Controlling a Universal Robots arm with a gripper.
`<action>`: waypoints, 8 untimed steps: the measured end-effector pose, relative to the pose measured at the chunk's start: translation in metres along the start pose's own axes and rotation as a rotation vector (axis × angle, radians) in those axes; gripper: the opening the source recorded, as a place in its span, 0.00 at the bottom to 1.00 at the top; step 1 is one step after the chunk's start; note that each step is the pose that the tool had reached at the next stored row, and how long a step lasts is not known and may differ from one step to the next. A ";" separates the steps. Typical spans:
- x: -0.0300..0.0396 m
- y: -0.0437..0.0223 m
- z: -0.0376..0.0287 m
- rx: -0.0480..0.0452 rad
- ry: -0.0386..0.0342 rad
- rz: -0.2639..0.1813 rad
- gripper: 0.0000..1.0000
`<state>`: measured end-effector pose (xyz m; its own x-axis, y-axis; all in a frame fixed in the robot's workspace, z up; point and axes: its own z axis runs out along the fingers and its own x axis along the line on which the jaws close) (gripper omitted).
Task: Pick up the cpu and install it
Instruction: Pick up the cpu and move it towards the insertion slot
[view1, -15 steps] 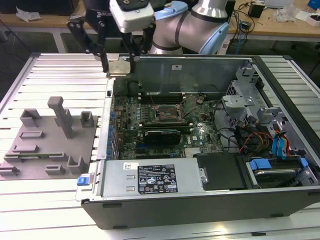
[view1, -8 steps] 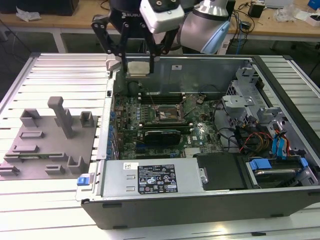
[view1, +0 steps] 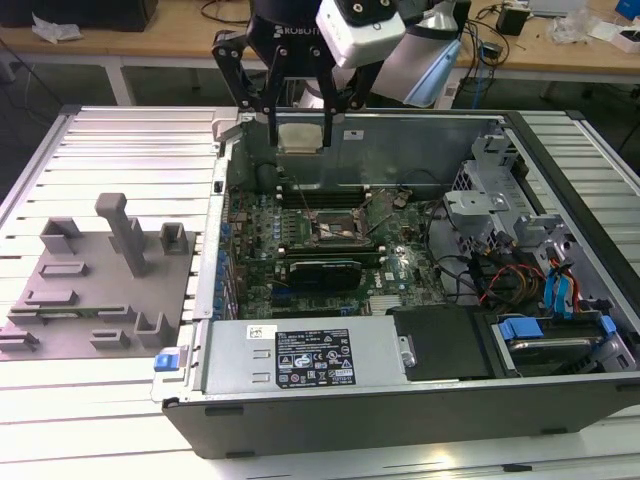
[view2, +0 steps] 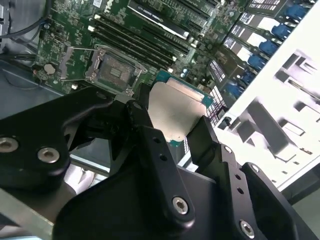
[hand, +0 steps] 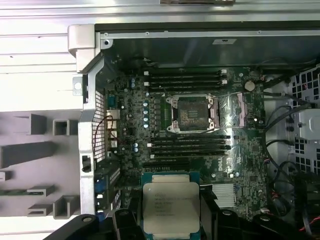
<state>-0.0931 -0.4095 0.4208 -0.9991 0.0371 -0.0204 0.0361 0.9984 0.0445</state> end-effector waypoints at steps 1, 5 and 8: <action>-0.0007 -0.0002 0.0036 -0.0011 0.0002 0.000 0.55; -0.0079 -0.0004 0.0137 -0.0017 0.0001 0.000 0.55; -0.0169 -0.0003 0.0233 -0.0015 0.0002 0.000 0.55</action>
<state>-0.0757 -0.4094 0.3979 -0.9991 0.0371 -0.0202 0.0362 0.9983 0.0460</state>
